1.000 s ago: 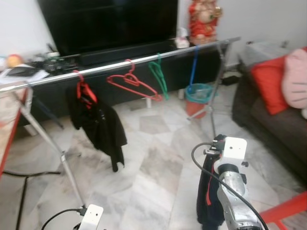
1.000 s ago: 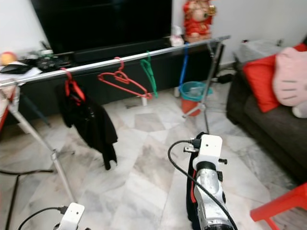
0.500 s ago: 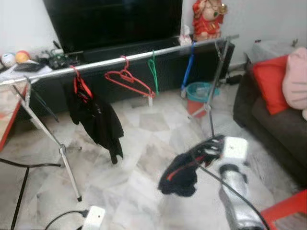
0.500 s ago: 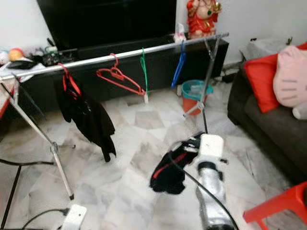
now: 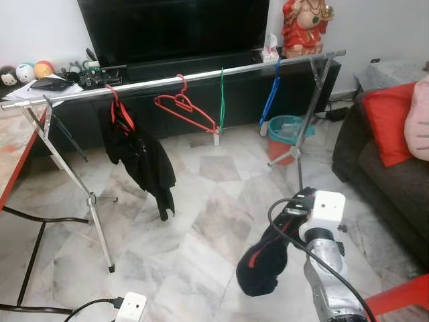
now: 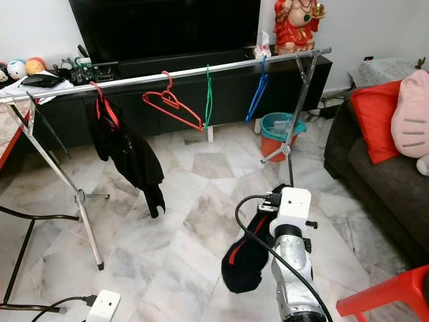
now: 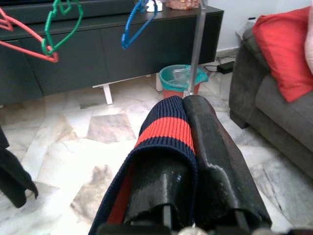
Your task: Hang hanger
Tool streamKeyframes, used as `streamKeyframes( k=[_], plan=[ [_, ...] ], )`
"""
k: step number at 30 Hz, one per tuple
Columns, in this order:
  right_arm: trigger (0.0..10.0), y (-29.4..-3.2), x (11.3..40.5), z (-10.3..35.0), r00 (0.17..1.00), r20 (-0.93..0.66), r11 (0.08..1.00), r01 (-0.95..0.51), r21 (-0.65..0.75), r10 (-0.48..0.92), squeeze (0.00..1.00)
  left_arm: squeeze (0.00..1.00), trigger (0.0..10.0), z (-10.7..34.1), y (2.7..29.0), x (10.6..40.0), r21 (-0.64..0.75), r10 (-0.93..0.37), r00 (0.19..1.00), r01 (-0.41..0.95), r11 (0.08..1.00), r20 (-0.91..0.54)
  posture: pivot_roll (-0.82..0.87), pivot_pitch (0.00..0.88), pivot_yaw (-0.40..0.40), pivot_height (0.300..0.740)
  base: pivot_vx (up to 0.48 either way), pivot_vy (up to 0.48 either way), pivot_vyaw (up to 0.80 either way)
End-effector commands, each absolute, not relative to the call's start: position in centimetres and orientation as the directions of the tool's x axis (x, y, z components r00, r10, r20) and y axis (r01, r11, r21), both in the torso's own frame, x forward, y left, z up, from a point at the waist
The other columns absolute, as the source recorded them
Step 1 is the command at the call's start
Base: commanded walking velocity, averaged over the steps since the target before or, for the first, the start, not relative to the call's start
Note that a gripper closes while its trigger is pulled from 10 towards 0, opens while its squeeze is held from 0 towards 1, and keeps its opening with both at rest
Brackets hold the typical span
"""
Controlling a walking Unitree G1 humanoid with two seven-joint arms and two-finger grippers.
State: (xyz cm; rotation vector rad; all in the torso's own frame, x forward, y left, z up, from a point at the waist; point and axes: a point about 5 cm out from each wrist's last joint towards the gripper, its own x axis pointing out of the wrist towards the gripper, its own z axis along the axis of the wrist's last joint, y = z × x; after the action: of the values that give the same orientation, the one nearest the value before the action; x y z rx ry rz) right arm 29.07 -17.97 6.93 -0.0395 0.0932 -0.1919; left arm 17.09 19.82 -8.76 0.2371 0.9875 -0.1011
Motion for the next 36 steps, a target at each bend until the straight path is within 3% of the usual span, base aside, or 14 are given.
streamKeyframes(
  k=[1, 36],
  plan=[
    [10.0, -18.03, 29.29, 7.25, 0.978, -0.076, 0.981, 0.19, -0.049, -0.193, 0.0, 0.0, 10.0, -8.76, 20.2, 16.98, 0.156, 0.034, 0.544, 0.179, 0.972, -0.838, 0.01, 0.0, 0.031, 0.74, 0.285, 0.0, 0.0],
    [10.0, -18.03, 29.14, 6.92, 0.977, -0.086, 0.98, 0.19, -0.049, -0.194, 0.0, 0.0, 10.0, -8.7, 20.22, 17.14, 0.156, 0.032, 0.543, 0.184, 0.971, -0.839, 0.01, 0.0, 0.033, 0.74, 0.302, 0.0, 0.0]
  ],
)
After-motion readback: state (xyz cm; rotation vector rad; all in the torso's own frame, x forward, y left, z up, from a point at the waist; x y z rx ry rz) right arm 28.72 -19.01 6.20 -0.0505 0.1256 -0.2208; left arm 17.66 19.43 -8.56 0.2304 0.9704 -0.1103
